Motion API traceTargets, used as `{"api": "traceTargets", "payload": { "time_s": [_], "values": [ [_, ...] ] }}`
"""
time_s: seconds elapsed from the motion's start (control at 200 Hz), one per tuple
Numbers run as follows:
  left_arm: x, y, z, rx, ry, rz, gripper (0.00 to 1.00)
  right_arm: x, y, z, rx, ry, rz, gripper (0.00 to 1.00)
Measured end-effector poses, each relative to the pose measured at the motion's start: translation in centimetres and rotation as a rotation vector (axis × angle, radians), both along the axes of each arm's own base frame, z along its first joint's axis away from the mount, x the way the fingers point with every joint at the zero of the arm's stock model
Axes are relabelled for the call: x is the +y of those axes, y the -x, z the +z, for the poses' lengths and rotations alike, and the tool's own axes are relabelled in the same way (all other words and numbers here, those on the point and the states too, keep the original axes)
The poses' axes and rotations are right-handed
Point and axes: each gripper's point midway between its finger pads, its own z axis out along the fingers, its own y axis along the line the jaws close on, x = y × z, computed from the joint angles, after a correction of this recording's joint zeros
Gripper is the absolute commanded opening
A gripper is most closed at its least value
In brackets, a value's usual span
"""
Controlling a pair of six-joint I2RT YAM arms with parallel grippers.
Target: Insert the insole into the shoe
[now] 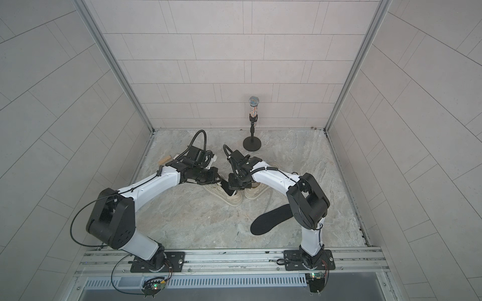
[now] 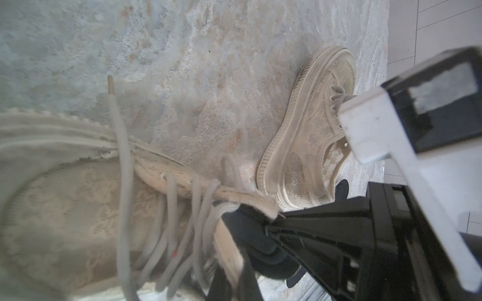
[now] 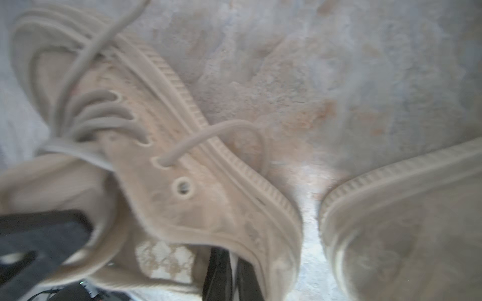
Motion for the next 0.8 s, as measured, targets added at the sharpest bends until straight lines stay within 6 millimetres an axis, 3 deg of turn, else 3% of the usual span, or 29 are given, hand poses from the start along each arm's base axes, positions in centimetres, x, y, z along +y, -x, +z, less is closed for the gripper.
{"api": "traceTargets", "payload": {
  "time_s": [0.285, 0.45, 0.535, 0.66, 0.796],
  "values": [
    [-0.1, 0.0, 0.8, -0.008, 0.017, -0.038, 0.00, -0.8, 0.0, -0.5, -0.085, 0.112, 0.104, 0.09],
    [0.1, -0.1, 0.8, -0.007, 0.016, -0.033, 0.00, -0.5, 0.4, -0.3, -0.134, 0.171, 0.176, 0.23],
    [0.0, -0.2, 0.8, -0.017, 0.018, -0.036, 0.00, -0.6, 0.5, 0.0, -0.158, 0.204, 0.211, 0.39],
    [-0.2, -0.2, 0.7, -0.036, 0.019, -0.055, 0.00, -1.6, 0.5, 1.2, -0.194, 0.241, 0.241, 0.49],
    [-0.1, -0.2, 0.4, -0.047, 0.011, -0.066, 0.00, -2.8, -0.1, 3.5, -0.253, 0.268, 0.241, 0.51]
  ]
}}
